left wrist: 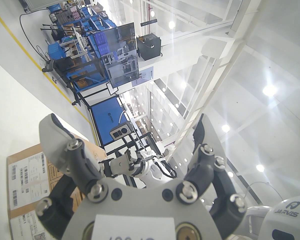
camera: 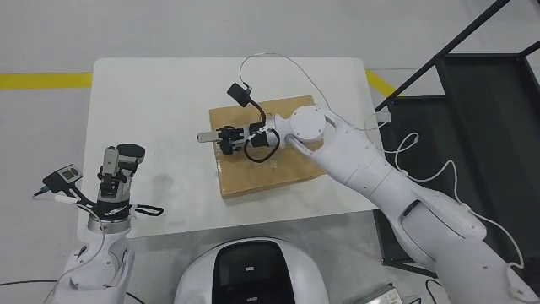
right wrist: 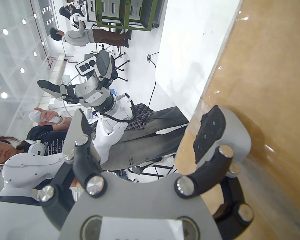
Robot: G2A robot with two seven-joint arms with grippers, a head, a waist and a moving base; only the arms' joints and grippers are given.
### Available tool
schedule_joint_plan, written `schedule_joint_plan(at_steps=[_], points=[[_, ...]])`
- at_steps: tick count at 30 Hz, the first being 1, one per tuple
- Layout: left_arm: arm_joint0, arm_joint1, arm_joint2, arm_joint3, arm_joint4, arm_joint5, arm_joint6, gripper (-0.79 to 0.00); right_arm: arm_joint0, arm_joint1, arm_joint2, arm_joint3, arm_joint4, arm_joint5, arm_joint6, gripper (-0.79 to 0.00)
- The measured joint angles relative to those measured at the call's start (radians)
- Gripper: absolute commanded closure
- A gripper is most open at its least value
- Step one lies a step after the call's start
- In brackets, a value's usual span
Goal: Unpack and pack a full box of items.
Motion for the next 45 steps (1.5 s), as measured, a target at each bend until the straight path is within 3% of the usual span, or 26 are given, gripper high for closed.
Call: schedule_joint_plan(at_steps=[7, 22, 45], points=[[0.000, 0.000, 0.000, 0.000, 0.000, 0.000, 0.000, -0.785, -0.028, 0.013, 0.044, -0.015, -0.036, -0.001, 0.020, -0.785], [0.000, 0.000, 0.000, 0.000, 0.000, 0.000, 0.000, -0.785, -0.166, 0.093, 0.218, -0.155, -0.154, 0.117, 0.053, -0.785], [0.000, 0.000, 0.000, 0.000, 0.000, 0.000, 0.000, -0.785, -0.405, 0.180, 0.505, -0.353, -0.275, 0.302, -0.074, -0.785]])
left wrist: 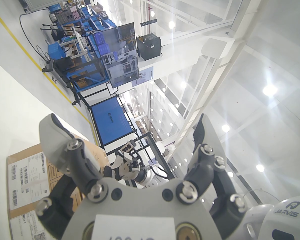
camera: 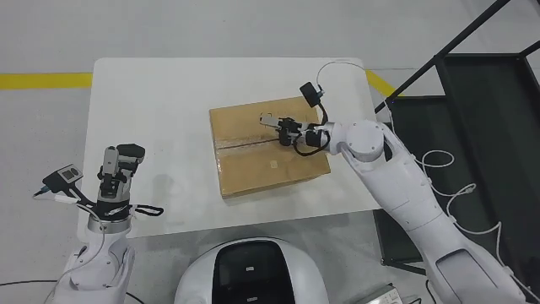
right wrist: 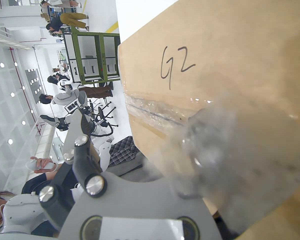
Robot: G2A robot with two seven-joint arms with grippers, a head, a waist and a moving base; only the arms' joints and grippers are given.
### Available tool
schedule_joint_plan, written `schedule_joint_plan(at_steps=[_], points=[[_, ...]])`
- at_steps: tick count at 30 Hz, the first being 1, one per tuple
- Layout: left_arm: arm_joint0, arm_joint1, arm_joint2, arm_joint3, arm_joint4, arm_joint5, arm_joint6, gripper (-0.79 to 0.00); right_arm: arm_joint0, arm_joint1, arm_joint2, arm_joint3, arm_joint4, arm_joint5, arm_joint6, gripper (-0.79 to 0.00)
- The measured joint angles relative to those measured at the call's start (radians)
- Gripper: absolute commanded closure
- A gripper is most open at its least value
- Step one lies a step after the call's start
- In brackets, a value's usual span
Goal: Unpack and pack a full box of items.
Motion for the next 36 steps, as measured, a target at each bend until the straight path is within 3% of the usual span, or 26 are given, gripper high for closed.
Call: schedule_joint_plan(at_steps=[21, 36], points=[[0.000, 0.000, 0.000, 0.000, 0.000, 0.000, 0.000, -0.785, -0.144, 0.038, 0.167, -0.110, -0.113, 0.150, -0.110, -0.785], [0.000, 0.000, 0.000, 0.000, 0.000, 0.000, 0.000, -0.785, -0.232, 0.051, 0.281, -0.161, -0.127, 0.176, -0.216, -0.785]])
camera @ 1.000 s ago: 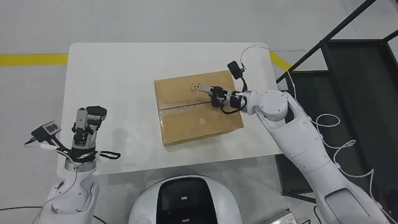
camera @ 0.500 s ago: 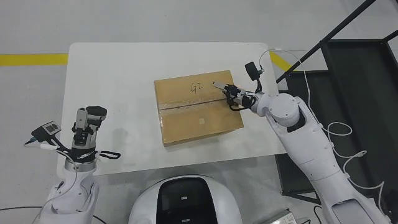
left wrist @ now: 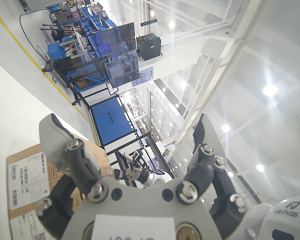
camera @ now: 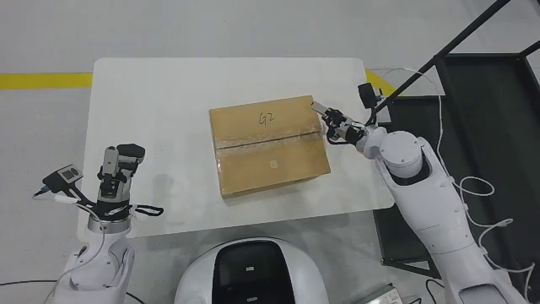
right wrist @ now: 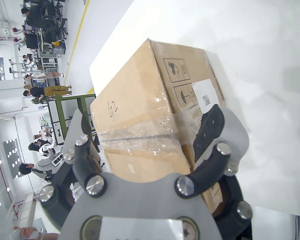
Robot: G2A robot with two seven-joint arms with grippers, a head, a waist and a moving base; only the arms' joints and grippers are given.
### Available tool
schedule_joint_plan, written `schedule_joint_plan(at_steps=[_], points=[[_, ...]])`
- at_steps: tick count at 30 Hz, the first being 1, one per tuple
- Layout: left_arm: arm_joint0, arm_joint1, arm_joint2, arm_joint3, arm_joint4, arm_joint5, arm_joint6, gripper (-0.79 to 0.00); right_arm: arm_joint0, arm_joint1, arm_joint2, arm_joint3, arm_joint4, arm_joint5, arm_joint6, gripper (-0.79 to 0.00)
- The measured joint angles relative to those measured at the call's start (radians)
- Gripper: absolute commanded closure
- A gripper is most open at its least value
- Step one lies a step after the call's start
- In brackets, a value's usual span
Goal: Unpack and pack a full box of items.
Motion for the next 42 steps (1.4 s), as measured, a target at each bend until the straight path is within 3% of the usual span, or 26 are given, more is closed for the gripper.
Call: schedule_joint_plan(at_steps=[12, 18, 30, 36, 42], points=[[0.000, 0.000, 0.000, 0.000, 0.000, 0.000, 0.000, -0.785, -0.104, -0.004, 0.078, -0.112, 0.108, -0.146, -0.085, -0.785], [0.000, 0.000, 0.000, 0.000, 0.000, 0.000, 0.000, -0.785, -0.060, -0.018, 0.011, -0.090, 0.197, -0.263, -0.024, -0.785], [0.000, 0.000, 0.000, 0.000, 0.000, 0.000, 0.000, -0.785, 0.183, -0.072, -0.248, 0.154, 0.240, -0.277, 0.065, -0.785], [0.000, 0.000, 0.000, 0.000, 0.000, 0.000, 0.000, -0.785, 0.190, -0.070, -0.236, 0.187, 0.234, -0.245, 0.084, -0.785], [0.000, 0.000, 0.000, 0.000, 0.000, 0.000, 0.000, -0.785, 0.116, -0.047, -0.144, 0.137, 0.201, -0.205, 0.093, -0.785]])
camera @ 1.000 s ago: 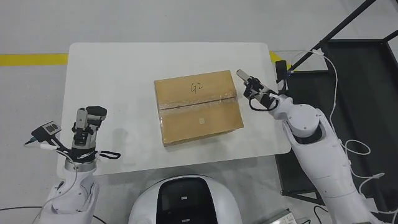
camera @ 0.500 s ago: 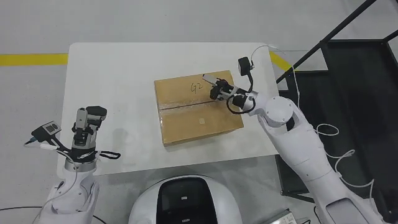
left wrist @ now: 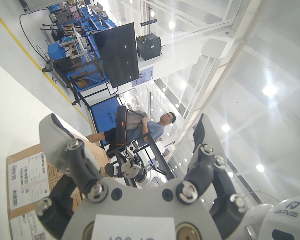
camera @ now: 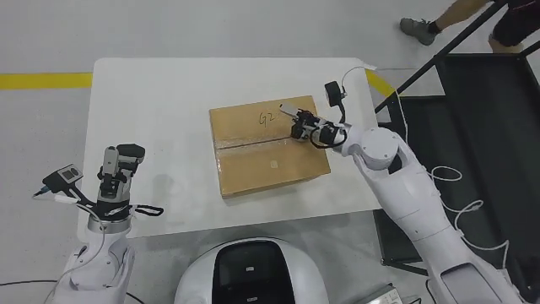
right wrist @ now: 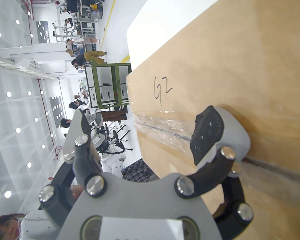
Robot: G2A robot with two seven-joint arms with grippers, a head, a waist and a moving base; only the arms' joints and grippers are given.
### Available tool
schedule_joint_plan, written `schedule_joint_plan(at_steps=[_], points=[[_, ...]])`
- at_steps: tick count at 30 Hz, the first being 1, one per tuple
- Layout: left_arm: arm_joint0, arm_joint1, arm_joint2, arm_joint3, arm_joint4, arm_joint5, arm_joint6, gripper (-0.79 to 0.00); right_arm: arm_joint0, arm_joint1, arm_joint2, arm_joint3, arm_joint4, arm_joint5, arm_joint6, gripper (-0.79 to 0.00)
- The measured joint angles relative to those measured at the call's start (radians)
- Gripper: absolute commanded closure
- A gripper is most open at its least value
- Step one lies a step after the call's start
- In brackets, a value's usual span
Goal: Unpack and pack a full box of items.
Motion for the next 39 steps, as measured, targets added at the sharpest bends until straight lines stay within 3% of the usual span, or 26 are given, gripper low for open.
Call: schedule_joint_plan(at_steps=[15, 31, 39], points=[[0.000, 0.000, 0.000, 0.000, 0.000, 0.000, 0.000, -0.785, -0.131, 0.024, 0.164, -0.094, -0.013, 0.117, -0.111, -0.785], [0.000, 0.000, 0.000, 0.000, 0.000, 0.000, 0.000, -0.785, -0.292, 0.024, 0.276, -0.217, -0.052, -0.019, -0.347, -0.785], [0.000, 0.000, 0.000, 0.000, 0.000, 0.000, 0.000, -0.785, -0.371, 0.015, 0.332, -0.259, -0.005, -0.164, -0.456, -0.785]])
